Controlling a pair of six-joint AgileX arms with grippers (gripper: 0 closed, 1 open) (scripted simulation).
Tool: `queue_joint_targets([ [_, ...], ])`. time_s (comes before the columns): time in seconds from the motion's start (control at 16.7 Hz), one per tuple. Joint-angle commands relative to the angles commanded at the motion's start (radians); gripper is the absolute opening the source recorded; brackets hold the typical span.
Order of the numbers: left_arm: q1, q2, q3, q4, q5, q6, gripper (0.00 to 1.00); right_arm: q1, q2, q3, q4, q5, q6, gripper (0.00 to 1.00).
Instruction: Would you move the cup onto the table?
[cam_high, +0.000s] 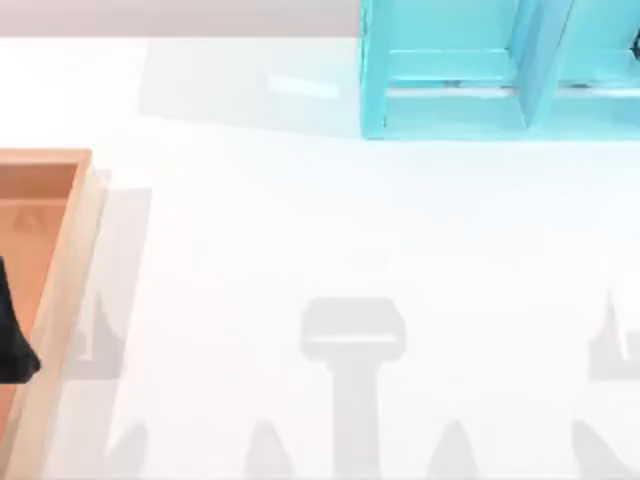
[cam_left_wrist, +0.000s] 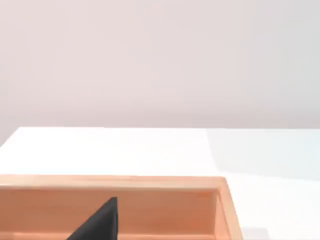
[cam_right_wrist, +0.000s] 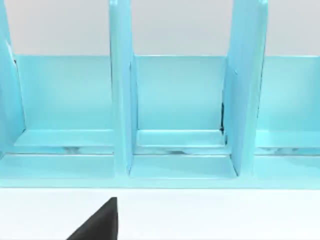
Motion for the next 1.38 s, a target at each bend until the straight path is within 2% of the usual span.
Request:
queue_joint_targets([
  [0.24, 0.008, 0.034, 0.033, -0.033, -0.001, 0.008, 1.00, 0.000, 0.000, 0.000, 0.000, 0.000, 0.000, 1.00],
  [0.42, 0.037, 0.162, 0.153, -0.157, -0.002, 0.037, 1.00, 0.000, 0.000, 0.000, 0.000, 0.000, 0.000, 1.00],
  [1.02, 0.182, 1.023, 0.807, -0.851, -0.001, 0.194, 1.00, 0.000, 0.000, 0.000, 0.000, 0.000, 0.000, 1.00],
  [1.38, 0.249, 1.402, 1.106, -1.171, -0.001, 0.267, 1.00, 0.000, 0.000, 0.000, 0.000, 0.000, 0.000, 1.00],
])
